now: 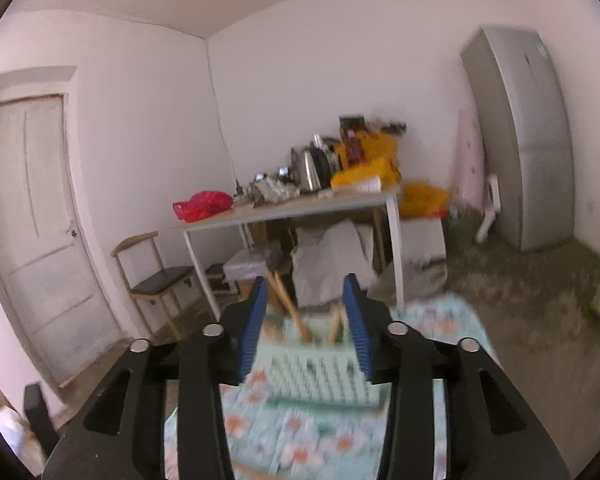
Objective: Organize utensils
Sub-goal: 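Move both open tools toward the last two chopsticks on the sheet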
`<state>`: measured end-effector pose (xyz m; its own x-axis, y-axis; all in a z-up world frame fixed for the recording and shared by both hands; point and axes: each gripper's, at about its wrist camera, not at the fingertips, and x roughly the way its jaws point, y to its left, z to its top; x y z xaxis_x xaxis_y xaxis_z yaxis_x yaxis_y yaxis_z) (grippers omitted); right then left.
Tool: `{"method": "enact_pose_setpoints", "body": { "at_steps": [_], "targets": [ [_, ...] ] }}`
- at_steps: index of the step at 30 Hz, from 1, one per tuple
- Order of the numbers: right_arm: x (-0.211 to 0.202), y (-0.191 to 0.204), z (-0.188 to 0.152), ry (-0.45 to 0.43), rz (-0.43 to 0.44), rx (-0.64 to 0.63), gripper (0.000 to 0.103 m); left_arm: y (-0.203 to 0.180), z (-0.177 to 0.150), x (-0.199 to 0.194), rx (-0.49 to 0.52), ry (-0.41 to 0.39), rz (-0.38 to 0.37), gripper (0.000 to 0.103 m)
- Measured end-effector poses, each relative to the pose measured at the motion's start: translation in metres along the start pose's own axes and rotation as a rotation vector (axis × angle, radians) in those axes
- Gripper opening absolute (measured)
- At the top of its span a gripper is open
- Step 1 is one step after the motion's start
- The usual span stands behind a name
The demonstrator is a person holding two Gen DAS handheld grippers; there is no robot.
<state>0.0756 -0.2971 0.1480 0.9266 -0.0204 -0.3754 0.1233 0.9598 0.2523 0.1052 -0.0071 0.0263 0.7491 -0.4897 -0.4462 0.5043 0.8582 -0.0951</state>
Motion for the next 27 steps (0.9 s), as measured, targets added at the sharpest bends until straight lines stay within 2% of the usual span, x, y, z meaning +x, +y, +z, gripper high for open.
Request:
{"method": "enact_pose_setpoints", "body": {
  "at_steps": [2,4,6,9,10,13,16,19,21,27],
  "targets": [
    [-0.001,-0.012,-0.026,0.075,-0.021,0.042,0.046,-0.008,0.000,0.003,0.037,0.010,-0.027,0.097],
    [0.007,-0.028,-0.059,0.201,-0.049,0.106,0.048,-0.017,-0.001,0.008,0.080,0.030,-0.022,0.097],
    [0.017,-0.047,-0.097,0.331,-0.100,0.190,0.048,-0.028,-0.003,0.017,0.127,0.064,-0.009,0.097],
    [0.027,-0.060,-0.137,0.481,-0.205,0.223,0.049,-0.041,-0.009,0.033,0.179,0.128,0.023,0.097],
    [0.028,-0.063,-0.148,0.518,-0.233,0.223,0.052,-0.045,-0.013,0.039,0.199,0.153,0.046,0.097],
    [0.029,-0.062,-0.168,0.564,-0.291,0.184,0.061,-0.056,-0.029,0.060,0.263,0.234,0.110,0.097],
    [0.029,-0.051,-0.179,0.576,-0.337,0.064,0.071,-0.066,-0.054,0.081,0.347,0.317,0.149,0.097],
    [0.026,-0.051,-0.193,0.591,-0.340,0.011,0.079,-0.071,-0.077,0.098,0.405,0.392,0.177,0.097],
    [0.024,-0.056,-0.202,0.609,-0.341,0.008,0.081,-0.071,-0.080,0.099,0.394,0.384,0.184,0.097],
    [0.024,-0.062,-0.210,0.612,-0.354,0.001,0.094,-0.064,-0.076,0.105,0.328,0.452,0.174,0.098]
  ]
}}
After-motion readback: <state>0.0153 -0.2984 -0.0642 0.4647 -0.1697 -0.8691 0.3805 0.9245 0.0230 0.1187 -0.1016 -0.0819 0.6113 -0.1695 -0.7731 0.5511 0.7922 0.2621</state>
